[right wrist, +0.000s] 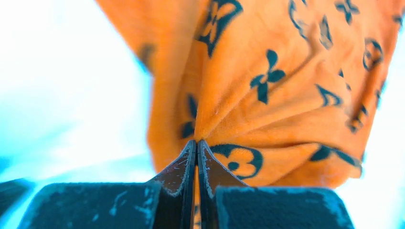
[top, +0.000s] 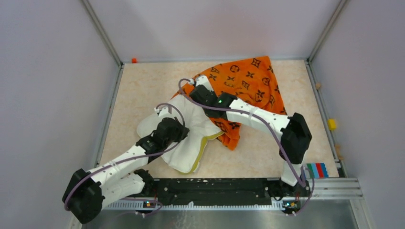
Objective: Put the pillow into the pillowcase
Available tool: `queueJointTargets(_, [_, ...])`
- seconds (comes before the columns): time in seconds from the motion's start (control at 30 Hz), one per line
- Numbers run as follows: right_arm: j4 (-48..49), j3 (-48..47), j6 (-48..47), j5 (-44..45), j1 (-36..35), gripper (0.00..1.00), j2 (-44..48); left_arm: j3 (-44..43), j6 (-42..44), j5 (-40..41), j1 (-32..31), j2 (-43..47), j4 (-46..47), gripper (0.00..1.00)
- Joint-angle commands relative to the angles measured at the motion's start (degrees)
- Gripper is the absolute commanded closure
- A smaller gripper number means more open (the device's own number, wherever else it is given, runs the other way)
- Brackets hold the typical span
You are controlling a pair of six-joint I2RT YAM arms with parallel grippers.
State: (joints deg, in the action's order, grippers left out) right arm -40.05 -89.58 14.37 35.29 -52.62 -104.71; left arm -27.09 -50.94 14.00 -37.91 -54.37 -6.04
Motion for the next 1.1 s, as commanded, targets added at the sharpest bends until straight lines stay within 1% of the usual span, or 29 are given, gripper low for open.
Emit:
queueJointTargets(0.0, [-1.7, -5.8, 4.8, -2.8, -7.6, 1.00, 4.3, -0.6, -0.7, -3.1, 0.3, -3.7, 5.6, 1.00])
queueJointTargets(0.07, [0.3, 0.2, 6.5, -3.7, -5.6, 1.00, 7.6, -2.3, -0.5, -4.0, 0.3, -5.4, 5.6, 1.00])
queueJointTargets(0.13, [2.3, 7.2, 9.1, -7.0, -2.1, 0.99, 11.1, -3.7, 0.0, -4.5, 0.2, -6.0, 5.6, 1.00])
queueJointTargets(0.17, [3.5, 10.6, 10.3, -7.7, -1.0, 0.83, 13.6, -4.4, 0.2, -4.6, 0.3, -6.1, 5.6, 1.00])
queueJointTargets(0.2, [4.9, 14.1, 11.3, -7.8, -0.4, 0.63, 16.0, -5.0, 0.4, -4.6, 0.3, -6.2, 5.6, 1.00])
queueJointTargets(0.23, [6.2, 17.1, 12.7, -7.6, 0.0, 0.49, 18.4, -5.6, 0.4, -4.4, 0.3, -6.2, 5.6, 1.00])
queueJointTargets(0.27, [7.8, 20.2, 14.9, -7.7, 0.5, 0.38, 20.9, -6.2, 0.1, -4.3, 0.3, -6.3, 5.5, 1.00])
queueJointTargets(0.3, [8.4, 24.1, 16.9, -7.8, 1.5, 0.30, 23.4, -6.5, -0.5, -3.6, 0.3, -6.4, 5.4, 1.00])
queueJointTargets(0.43, [9.3, 34.6, 25.0, -7.6, 5.6, 0.27, 32.5, -9.0, -2.4, -3.1, 0.4, -6.7, 3.3, 1.00])
queueJointTargets(0.53, [11.8, 41.5, 28.2, -9.6, 7.4, 0.26, 37.0, -11.1, -2.8, -3.0, 0.6, -7.0, 2.5, 1.00])
queueJointTargets(0.63, [16.7, 46.6, 29.7, -13.1, 7.6, 0.25, 36.6, -12.9, -2.5, -3.1, 0.5, -8.1, 2.1, 1.00])
queueJointTargets(0.7, [23.8, 49.5, 29.8, -16.3, 7.6, 0.24, 34.5, -14.0, -2.4, -3.7, 0.6, -8.9, 2.0, 1.00])
queueJointTargets(0.77, [29.5, 51.2, 29.6, -18.0, 7.6, 0.25, 31.6, -15.0, -2.4, -4.3, 0.6, -9.5, 2.1, 1.00])
queueJointTargets(0.8, [30.2, 50.6, 29.2, -17.9, 7.7, 0.29, 29.7, -15.5, -2.3, -4.7, 0.6, -9.7, 2.2, 1.00])
queueJointTargets(0.83, [29.3, 48.8, 28.6, -17.6, 7.8, 0.36, 28.0, -16.3, -2.1, -5.1, 0.6, -9.8, 2.5, 1.00])
queueJointTargets(0.87, [27.1, 45.8, 27.5, -17.3, 7.7, 0.50, 26.9, -17.5, -2.0, -5.6, 0.6, -10.0, 2.9, 1.00])
queueJointTargets(0.93, [22.3, 39.0, 25.2, -14.9, 5.5, 0.99, 27.5, -20.1, -2.0, -6.5, 0.4, -10.6, 3.9, 1.00])
queueJointTargets(1.0, [16.6, 29.3, 23.3, -10.0, -0.4, 1.00, 28.6, -23.4, -2.6, -6.6, 0.2, -12.4, 4.5, 1.00])
queueJointTargets(1.07, [11.6, 18.4, 21.1, -7.8, -7.1, 1.00, 27.1, -26.9, -3.0, -5.7, -0.7, -15.3, 4.5, 1.00])
